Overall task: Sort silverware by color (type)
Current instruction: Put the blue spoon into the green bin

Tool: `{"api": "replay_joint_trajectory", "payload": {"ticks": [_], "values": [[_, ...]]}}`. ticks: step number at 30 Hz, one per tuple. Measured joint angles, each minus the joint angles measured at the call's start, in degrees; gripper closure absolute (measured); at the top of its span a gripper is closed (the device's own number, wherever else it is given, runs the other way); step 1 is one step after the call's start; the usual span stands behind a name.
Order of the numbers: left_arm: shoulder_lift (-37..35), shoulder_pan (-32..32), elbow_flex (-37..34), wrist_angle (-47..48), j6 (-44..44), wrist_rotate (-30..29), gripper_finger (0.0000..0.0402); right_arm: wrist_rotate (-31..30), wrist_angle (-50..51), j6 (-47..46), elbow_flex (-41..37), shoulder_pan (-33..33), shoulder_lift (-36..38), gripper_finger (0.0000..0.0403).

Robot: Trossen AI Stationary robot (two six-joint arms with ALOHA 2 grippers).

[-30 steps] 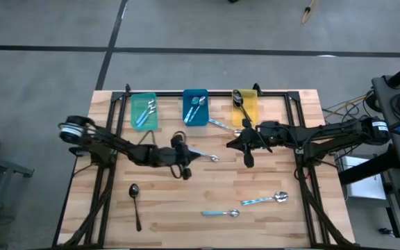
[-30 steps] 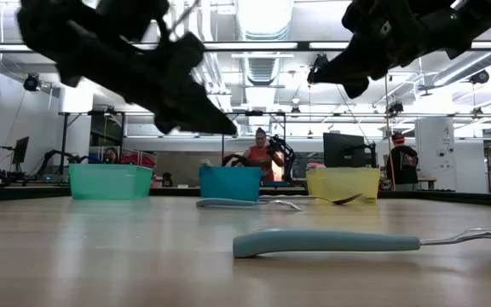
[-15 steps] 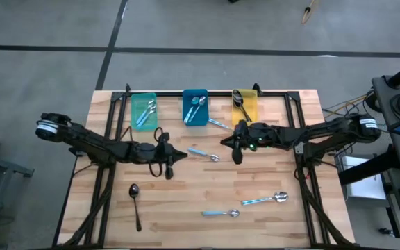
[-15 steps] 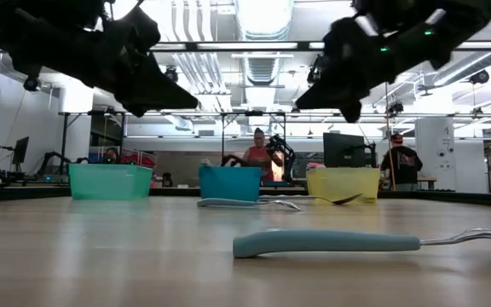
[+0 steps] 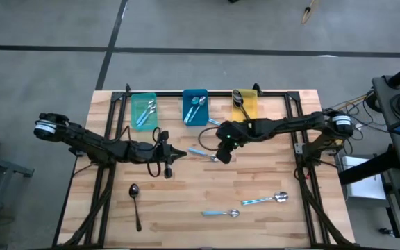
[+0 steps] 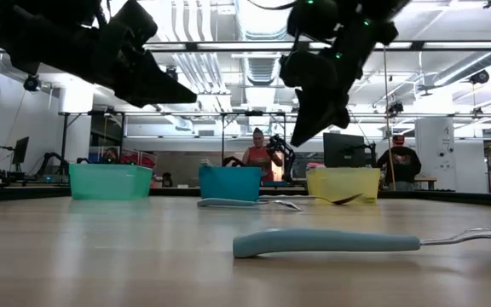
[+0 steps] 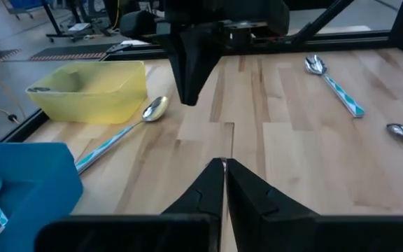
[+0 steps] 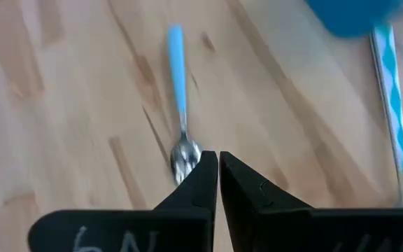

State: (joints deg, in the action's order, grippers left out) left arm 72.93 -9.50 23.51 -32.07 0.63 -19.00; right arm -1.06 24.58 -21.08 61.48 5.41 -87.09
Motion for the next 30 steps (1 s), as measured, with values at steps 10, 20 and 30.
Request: {"api": "replay_joint_trajectory", "payload": {"ticks": [10, 20, 30], "values": [[-0.1, 0.0, 0.3, -0.1, 1.5, 0.0, 0.0401, 5.9, 12.1, -0.1, 11.8, -0.2, -9.5, 0.0307], [-0.1, 0.0, 0.3, -0.1, 0.8, 0.0, 0.0401, -0.5, 6.6, 13.5, 12.4, -3.0, -17.0, 0.0197], [-0.1, 0.0, 0.3, -0.1, -0.1, -0.1, 0.0401, -1.1, 4.2, 9.0, 12.4, -3.3, -22.8, 0.0195]]}}
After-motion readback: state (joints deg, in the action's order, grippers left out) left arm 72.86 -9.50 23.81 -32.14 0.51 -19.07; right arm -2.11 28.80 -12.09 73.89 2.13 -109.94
